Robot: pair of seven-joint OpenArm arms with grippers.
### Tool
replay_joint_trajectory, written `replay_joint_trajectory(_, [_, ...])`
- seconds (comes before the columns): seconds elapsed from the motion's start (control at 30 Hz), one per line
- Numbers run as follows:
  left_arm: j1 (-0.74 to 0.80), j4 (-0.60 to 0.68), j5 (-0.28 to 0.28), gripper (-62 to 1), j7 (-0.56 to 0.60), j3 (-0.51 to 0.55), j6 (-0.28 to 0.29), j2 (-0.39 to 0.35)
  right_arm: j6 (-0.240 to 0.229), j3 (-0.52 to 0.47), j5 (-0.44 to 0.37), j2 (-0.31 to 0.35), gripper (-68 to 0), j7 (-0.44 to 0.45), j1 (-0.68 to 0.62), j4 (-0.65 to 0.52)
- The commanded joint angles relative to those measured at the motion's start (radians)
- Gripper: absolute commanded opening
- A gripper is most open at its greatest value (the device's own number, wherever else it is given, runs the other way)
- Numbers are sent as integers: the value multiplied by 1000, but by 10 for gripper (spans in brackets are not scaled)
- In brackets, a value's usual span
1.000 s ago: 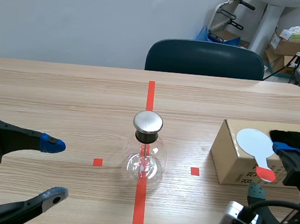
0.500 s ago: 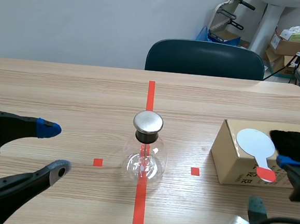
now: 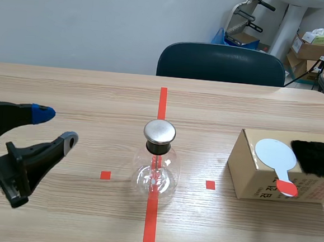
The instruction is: Do the electroscope experiment
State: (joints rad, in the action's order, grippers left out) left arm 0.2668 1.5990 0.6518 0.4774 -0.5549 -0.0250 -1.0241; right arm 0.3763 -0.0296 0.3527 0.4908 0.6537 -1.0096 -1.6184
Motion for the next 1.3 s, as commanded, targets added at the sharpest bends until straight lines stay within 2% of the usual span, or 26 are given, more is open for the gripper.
replay_joint_trajectory(0.0, [33, 12, 0, -204, 3, 50, 4, 26, -37, -19, -63, 34, 4, 11, 20, -41])
replay_joint_trajectory(0.13, [135, 12, -1, -204, -12, 196, 5, 89, -199, -68, -229, 99, 4, -8, 21, -126])
replay_joint_trajectory(0.27, [240, 12, -4, -204, -11, 310, 10, 124, -374, -97, -333, 140, 4, -83, 34, -215])
replay_joint_trajectory(0.5, [407, 14, -3, -204, -7, 457, 19, 133, -576, -96, -512, 166, 4, -281, 110, -343])
replay_joint_trajectory(0.6, [464, 21, 0, -204, -7, 518, 24, 161, -674, -93, -579, 165, 4, -369, 164, -383])
replay_joint_trajectory(0.67, [492, 31, 0, -204, -7, 560, 43, 192, -716, -91, -623, 162, 4, -421, 199, -407])
replay_joint_trajectory(0.77, [509, 57, -1, -204, -31, 617, 82, 248, -732, -72, -668, 162, 4, -455, 241, -433])
replay_joint_trajectory(0.9, [509, 104, -23, -204, -128, 670, 92, 311, -737, -44, -718, 144, 4, -477, 296, -438])
replay_joint_trajectory(1.0, [508, 142, -73, -204, -172, 697, 91, 344, -741, -29, -724, 123, 4, -484, 330, -438])
replay_joint_trajectory(1.27, [460, 207, -241, -204, -277, 726, 90, 459, -740, -22, -723, 123, 4, -484, 339, -438])
